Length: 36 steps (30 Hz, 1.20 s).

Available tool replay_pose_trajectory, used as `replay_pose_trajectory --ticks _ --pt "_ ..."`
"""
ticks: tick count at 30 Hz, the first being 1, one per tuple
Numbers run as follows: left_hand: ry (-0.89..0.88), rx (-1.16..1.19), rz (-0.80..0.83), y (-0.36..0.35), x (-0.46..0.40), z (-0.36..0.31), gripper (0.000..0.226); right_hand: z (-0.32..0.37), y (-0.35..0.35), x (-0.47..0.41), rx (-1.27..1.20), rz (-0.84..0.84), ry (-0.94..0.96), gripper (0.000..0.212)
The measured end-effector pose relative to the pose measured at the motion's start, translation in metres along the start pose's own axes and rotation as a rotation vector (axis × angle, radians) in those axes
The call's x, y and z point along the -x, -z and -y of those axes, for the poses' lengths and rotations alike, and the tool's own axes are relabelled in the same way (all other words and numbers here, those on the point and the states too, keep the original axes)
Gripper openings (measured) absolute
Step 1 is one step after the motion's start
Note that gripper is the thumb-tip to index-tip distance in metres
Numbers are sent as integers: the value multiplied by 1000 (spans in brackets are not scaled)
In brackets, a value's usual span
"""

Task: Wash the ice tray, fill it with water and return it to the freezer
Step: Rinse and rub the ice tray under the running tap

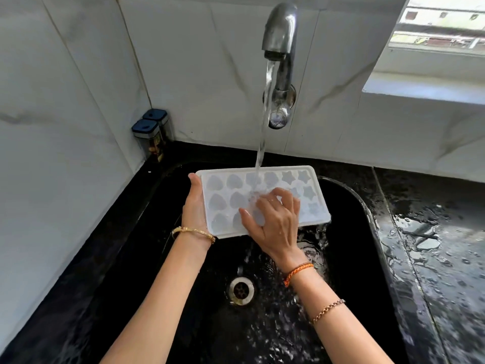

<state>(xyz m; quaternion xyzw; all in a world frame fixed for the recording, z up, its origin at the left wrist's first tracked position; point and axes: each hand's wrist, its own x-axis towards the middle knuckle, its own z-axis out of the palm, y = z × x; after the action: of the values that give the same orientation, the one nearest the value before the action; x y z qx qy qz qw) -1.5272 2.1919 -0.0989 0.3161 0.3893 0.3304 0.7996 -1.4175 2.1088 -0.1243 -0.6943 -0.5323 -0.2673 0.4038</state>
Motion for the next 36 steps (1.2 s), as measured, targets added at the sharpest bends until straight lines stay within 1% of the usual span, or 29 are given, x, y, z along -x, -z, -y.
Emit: replay_pose_trajectory --ticks 2,3,6,8,9,11,13,15,18,19,21,23,26,27,28,29,30,33,34,36 --pt "-9 2 -8 -1 0 0 70 0 -1 0 -31 -11 -32 40" --pt "-13 13 -6 -1 0 1 69 -1 -1 0 -37 10 -23 40" --pt "-24 -24 -26 1 -1 0 70 -5 -2 -1 46 68 97 42" --pt "-58 -198 -108 2 -3 1 73 -8 -2 -3 115 -4 142 42" --pt "-57 -198 -112 3 -4 2 74 -8 -2 -4 128 -67 132 41" --pt "4 -77 -53 0 -1 4 74 -7 -3 -3 132 -182 67 39" --pt "14 -7 -48 -1 -1 4 74 -6 -4 -2 114 -230 3 38" --pt "9 -8 -49 -1 -2 3 75 -5 -6 -1 96 -192 -17 37" --pt "37 0 -66 1 -4 3 75 -5 -7 -2 152 -24 48 40" --pt "44 3 -75 2 -5 4 74 -6 -7 -2 167 -2 75 41" --pt "39 7 -73 2 -3 7 72 -5 -6 -3 165 -55 81 39" --pt "17 24 -70 4 -1 9 69 -2 -6 -5 121 -123 35 40" --pt "-15 23 -92 8 0 5 67 4 -1 -8 -34 -133 -168 38" --pt "-25 28 -77 11 1 2 66 4 2 -10 -91 -125 -242 36" --pt "-40 33 -55 15 2 0 64 1 5 -11 -127 -95 -277 35" --pt "-59 27 -41 18 3 -1 61 -6 8 -14 -145 -49 -255 33" --pt "-81 0 -46 24 5 -4 58 -8 10 -13 -136 -7 -190 31" --pt "-98 -52 -80 30 8 -9 55 -14 15 -10 33 171 55 31" --pt "-98 -59 -77 30 6 -11 53 -12 16 -9 62 236 88 32" --pt "-94 -40 -65 29 6 -13 51 -6 17 -7 60 358 74 30"
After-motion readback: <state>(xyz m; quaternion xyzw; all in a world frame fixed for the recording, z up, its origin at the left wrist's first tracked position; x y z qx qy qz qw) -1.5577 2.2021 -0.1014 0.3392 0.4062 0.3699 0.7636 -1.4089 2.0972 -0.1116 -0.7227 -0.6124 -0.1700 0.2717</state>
